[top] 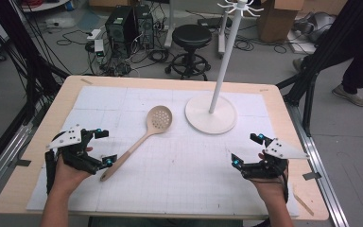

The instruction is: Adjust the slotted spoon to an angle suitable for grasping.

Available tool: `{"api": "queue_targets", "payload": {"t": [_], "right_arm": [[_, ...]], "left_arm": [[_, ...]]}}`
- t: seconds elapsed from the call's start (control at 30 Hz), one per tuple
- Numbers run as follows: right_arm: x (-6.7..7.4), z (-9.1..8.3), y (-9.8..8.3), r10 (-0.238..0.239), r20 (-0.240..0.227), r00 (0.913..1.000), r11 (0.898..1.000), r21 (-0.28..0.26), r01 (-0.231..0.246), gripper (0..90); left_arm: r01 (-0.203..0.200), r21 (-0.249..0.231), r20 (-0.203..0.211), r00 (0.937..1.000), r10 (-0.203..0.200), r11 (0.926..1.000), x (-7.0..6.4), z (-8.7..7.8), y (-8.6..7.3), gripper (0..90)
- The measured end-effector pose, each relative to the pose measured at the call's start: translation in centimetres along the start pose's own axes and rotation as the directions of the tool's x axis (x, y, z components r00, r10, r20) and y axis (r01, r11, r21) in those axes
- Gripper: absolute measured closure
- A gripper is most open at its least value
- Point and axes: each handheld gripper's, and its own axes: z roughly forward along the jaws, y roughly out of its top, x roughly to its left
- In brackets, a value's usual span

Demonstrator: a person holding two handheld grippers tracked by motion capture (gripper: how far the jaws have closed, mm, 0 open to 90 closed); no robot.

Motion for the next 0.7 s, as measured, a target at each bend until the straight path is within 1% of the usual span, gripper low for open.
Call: {"api": "queue_targets", "payload": {"t": [0.07,0.17,0.27,0.3,0.43,0.53,0.57,0.7], "right_arm": [[-0.16,-0.03,-0.02,0.004,-0.001,1.0,1.0,-0.001,-0.004,0.8],[-0.43,-0.24,-0.26,0.016,0.004,0.9999,1.0,-0.001,-0.016,0.8],[-0.48,-0.3,-0.24,0.008,0.014,0.9999,1.0,0.003,-0.008,0.8],[-0.37,-0.31,-0.19,0.01,0.012,0.9999,1.0,0.004,-0.01,0.8],[0.06,-0.16,0.05,-0.007,0.009,0.9999,1.0,0.01,0.007,0.8],[0.12,-0.02,0.12,-0.014,0.007,0.9999,1.0,0.017,0.014,0.8],[0.12,0.04,0.1,-0.01,0.004,0.9999,1.0,0.017,0.01,0.8],[0.07,0.18,0.01,-0.005,-0.001,1.0,1.0,0.018,0.005,0.8]], "left_arm": [[0.001,0.0,-0.001,1.0,-0.001,1.0,0.04,0.03,-0.02,1.6],[-0.001,0.022,-0.006,1.0,0.001,0.9998,-0.02,0.21,-0.08,1.7],[-0.001,0.027,-0.009,1.0,0.001,0.9996,-0.14,0.18,0.01,1.7],[-0.001,0.026,-0.014,0.9999,0.002,0.9997,-0.17,0.12,0.03,1.7],[-0.001,0.034,-0.025,0.9997,0.002,0.9994,-0.16,0.0,0.01,1.6],[-0.001,0.036,-0.031,0.9995,0.003,0.9993,-0.11,0.0,-0.01,1.7],[-0.001,0.037,-0.042,0.9991,0.002,0.9993,-0.09,-0.01,0.0,1.6],[0.004,0.041,-0.062,0.9981,-0.001,0.9991,-0.2,0.07,0.0,1.6]]}}
